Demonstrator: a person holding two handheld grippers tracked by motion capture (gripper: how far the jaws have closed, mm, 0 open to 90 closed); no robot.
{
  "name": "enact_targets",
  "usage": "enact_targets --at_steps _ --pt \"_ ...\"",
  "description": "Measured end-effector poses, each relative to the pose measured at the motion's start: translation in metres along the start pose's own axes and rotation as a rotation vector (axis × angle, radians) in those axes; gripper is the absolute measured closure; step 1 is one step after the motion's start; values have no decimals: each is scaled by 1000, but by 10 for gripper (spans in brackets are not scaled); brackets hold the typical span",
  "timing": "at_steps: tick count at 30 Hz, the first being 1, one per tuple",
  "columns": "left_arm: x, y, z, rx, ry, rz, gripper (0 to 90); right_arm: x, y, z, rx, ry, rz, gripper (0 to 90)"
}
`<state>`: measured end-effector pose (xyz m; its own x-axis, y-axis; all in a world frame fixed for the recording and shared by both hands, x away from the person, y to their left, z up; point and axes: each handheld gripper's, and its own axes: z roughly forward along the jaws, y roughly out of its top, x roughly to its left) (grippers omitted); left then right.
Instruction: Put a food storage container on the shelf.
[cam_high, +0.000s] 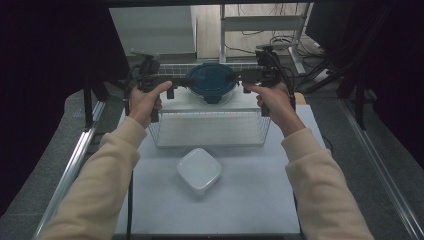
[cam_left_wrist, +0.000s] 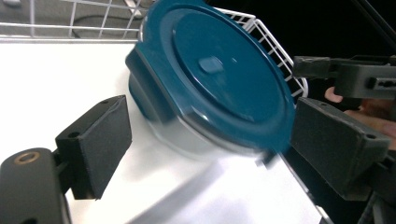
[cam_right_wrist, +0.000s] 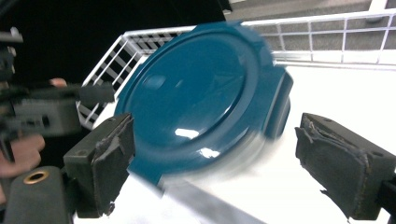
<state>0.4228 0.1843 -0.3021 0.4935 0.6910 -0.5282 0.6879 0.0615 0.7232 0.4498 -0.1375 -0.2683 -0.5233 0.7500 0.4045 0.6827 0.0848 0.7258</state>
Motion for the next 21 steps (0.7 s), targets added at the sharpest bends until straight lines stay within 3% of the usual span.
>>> enact_targets --at_steps 4,8,14,16,21 --pt "-7 -18 -15 -6 46 60 153 6 -16 -17 0 25 -52 140" --pt "-10 -43 -26 16 71 92 167 4 -40 -29 4 6 -112 169" --pt "-11 -83 -41 21 63 138 193 -8 -82 -41 -1 -1 -185 195" --pt "-10 -95 -45 25 45 146 198 -13 -93 -44 -7 0 -189 196" --pt "-4 -125 -50 32 47 168 215 -28 -125 -49 -11 21 -183 206"
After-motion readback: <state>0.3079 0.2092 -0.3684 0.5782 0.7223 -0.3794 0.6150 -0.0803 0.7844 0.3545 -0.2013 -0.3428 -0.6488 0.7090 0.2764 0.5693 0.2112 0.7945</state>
